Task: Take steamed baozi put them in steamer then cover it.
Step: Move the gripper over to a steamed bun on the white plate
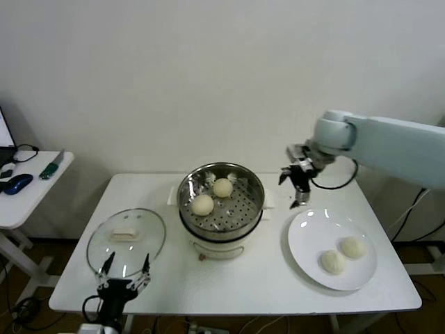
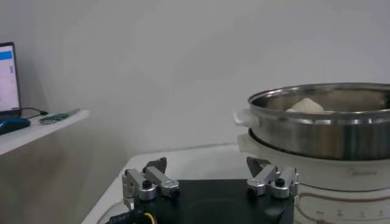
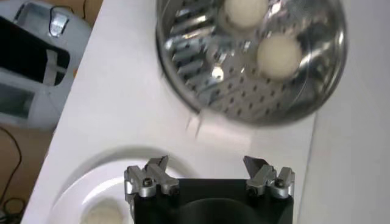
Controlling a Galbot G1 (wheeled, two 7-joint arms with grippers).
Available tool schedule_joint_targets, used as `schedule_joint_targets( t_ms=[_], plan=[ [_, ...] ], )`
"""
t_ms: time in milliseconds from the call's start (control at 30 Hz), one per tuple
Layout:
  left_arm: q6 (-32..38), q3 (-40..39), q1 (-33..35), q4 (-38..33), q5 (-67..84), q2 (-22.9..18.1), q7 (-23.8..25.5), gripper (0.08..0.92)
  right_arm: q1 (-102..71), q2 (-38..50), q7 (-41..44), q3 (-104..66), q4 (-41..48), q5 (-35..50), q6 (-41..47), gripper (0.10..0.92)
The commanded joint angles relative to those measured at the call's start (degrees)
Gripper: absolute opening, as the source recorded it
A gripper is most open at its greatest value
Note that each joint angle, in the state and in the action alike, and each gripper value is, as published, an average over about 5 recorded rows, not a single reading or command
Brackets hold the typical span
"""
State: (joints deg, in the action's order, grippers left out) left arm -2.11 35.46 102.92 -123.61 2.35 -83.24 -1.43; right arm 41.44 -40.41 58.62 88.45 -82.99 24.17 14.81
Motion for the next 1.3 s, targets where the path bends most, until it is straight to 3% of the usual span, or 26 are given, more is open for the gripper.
schedule_joint_targets(
  t_ms=[33,433,1300],
  plan=[
    [0.0,0.17,-0.16,0.16,0.38,-0.11,0.43,0.823,-7.17,14.73,0.51,-0.22,-4.91,-9.53,-0.62,0.823],
    [-1.75,0.65,-0.39,0.26,0.06,-0.68,-0.57,0.823,-25.94,14.61,1.15,-12.02,1.87,-18.03,-2.09,0.823],
    [-1.88,0.75,0.43,1.35,-3.95,-1.23,-0.63,0.823,-33.99,6.24,-0.96,-18.29,8.16,-18.76,-2.56,0.823]
  ],
)
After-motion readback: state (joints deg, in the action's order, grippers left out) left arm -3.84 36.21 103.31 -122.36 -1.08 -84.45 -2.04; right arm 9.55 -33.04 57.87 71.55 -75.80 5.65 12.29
